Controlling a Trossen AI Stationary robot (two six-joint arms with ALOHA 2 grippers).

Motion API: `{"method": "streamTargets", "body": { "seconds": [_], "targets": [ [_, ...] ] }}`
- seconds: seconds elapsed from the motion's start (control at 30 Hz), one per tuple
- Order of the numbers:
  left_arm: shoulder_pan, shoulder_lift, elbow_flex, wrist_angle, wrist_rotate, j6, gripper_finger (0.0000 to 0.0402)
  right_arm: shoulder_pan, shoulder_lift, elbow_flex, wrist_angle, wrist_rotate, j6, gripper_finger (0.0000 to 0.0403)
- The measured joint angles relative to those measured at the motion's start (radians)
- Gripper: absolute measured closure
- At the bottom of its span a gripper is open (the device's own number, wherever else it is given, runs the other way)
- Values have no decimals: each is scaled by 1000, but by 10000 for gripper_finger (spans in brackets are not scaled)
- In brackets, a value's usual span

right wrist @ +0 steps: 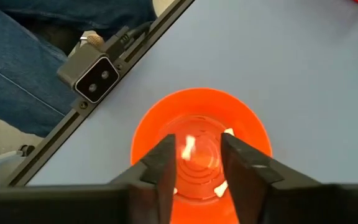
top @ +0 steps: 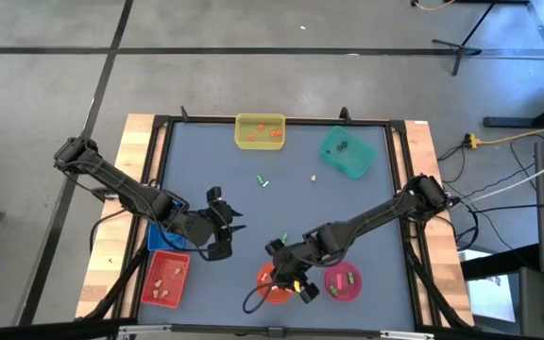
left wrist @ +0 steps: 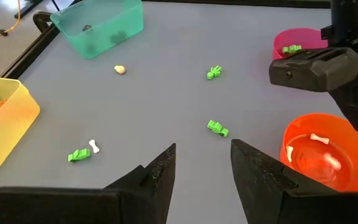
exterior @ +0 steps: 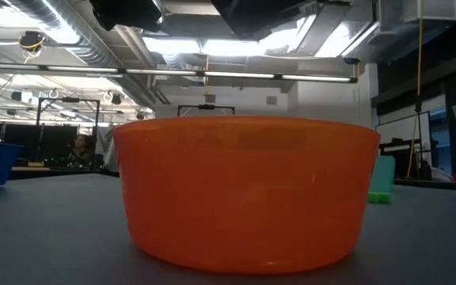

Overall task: Sort Halloween decoration
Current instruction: Put the white bone toy into the orange bowl, then put the green skeleton toy into the pink bowl

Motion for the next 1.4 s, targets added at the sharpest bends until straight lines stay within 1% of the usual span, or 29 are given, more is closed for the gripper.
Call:
{"method": "streamTargets", "body": {
  "seconds": [0.13, 0.27, 0.47, 0.57, 0.8, 0.87, 0.97, 1.07, 1.17, 1.4],
  "targets": [
    [0, 0, 0, 0, 0, 0, 263, 0, 0, 0, 0, 9, 0, 242],
    [0, 0, 0, 0, 0, 0, 263, 0, 0, 0, 0, 32, -3, 225],
    [0, 0, 0, 0, 0, 0, 263, 0, -2, 0, -14, 34, -5, 228],
    [0, 0, 0, 0, 0, 0, 263, -5, -13, 0, -56, 60, -8, 230],
    [0, 0, 0, -3, 0, 0, 263, -58, -33, 0, -233, 209, -8, 230],
    [1, 0, 0, -4, 0, 0, 263, -85, -22, 1, -265, 227, -8, 230],
    [1, 0, 0, -4, 0, 0, 263, -130, 5, 0, -305, 221, -8, 230],
    [1, 0, 0, -4, 0, 0, 263, -169, 35, 0, -301, 186, -8, 230],
    [1, 0, 0, -4, 0, 0, 263, -201, 68, 0, -297, 174, -8, 230],
    [1, 0, 0, -4, 0, 0, 263, -241, 114, 0, -313, 143, -13, 230]
  ]
}}
